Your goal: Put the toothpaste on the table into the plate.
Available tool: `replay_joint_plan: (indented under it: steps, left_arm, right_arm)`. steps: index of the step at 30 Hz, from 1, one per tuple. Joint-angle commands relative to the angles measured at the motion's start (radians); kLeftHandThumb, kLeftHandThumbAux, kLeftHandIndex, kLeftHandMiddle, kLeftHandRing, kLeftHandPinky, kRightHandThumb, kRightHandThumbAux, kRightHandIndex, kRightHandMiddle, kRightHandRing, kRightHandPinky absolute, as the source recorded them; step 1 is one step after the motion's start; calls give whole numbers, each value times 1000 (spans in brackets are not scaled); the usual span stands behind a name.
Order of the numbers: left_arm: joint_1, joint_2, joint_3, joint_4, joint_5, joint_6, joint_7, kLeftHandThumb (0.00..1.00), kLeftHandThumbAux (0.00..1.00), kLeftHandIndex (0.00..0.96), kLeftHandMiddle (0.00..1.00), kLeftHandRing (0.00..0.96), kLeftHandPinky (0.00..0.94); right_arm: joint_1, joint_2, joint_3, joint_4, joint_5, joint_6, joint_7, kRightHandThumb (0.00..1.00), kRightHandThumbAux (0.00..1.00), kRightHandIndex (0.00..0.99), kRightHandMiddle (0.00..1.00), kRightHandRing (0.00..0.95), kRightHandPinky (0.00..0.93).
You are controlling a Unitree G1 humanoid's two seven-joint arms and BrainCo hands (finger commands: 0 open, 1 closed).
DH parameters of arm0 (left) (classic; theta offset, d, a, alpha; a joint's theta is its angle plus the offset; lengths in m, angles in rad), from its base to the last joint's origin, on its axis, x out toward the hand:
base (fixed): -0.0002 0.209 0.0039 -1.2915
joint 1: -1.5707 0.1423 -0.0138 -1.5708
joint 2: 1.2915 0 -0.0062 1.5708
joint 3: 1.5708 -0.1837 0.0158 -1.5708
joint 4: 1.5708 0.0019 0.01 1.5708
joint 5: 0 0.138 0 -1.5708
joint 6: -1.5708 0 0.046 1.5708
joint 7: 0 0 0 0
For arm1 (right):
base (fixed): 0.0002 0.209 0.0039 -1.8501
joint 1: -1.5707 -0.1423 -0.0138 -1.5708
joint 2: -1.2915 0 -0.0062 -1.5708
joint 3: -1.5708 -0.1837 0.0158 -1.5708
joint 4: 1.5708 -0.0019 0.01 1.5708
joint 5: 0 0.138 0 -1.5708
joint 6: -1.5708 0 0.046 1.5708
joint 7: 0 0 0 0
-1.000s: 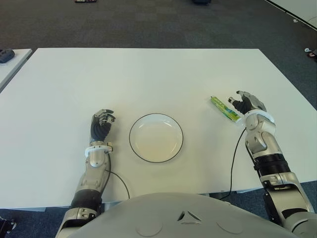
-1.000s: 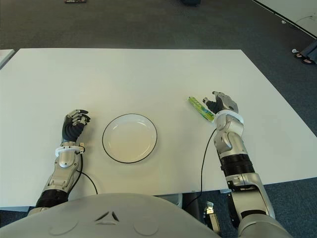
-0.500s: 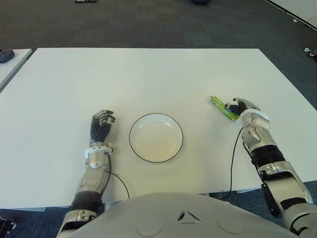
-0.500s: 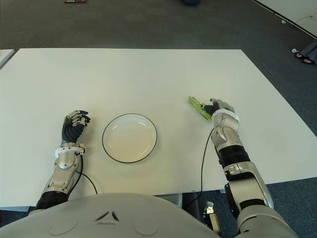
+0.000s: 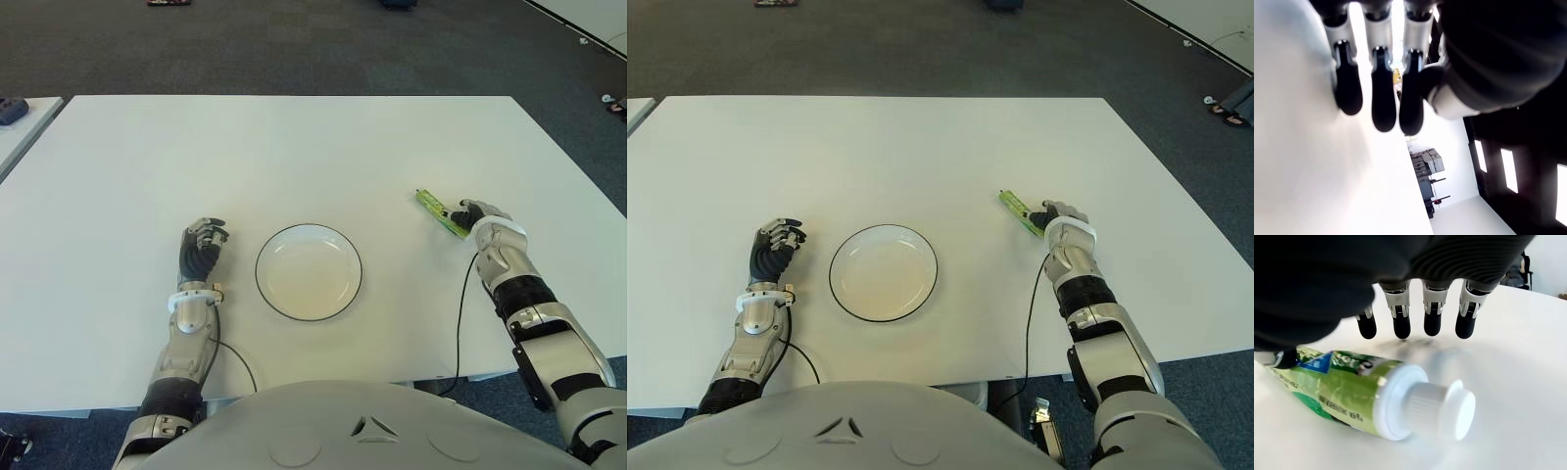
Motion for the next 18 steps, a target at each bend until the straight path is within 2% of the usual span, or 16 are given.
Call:
replay_joint_plan:
  steps: [1,12,18]
  left_arm:
    - [-3,-3,1,-3,-14,5,-21,706,722,428,543,534,511]
    - [-7,-8,0,4,-18,-7,-19,705,723,428,543,532,500]
    - [-9,-11,-2,7,-3,-5,-3,706,723,427,545,538,507]
  right_arm:
    - [-19,23,33,51,12,-15,11,439,164,0,0,0,0]
    - [-40,34,84,104,5,-42,5,466,149,0,0,0,0]
    - [-48,83,120,166,5,-51,-22,484,147,0,0,0,0]
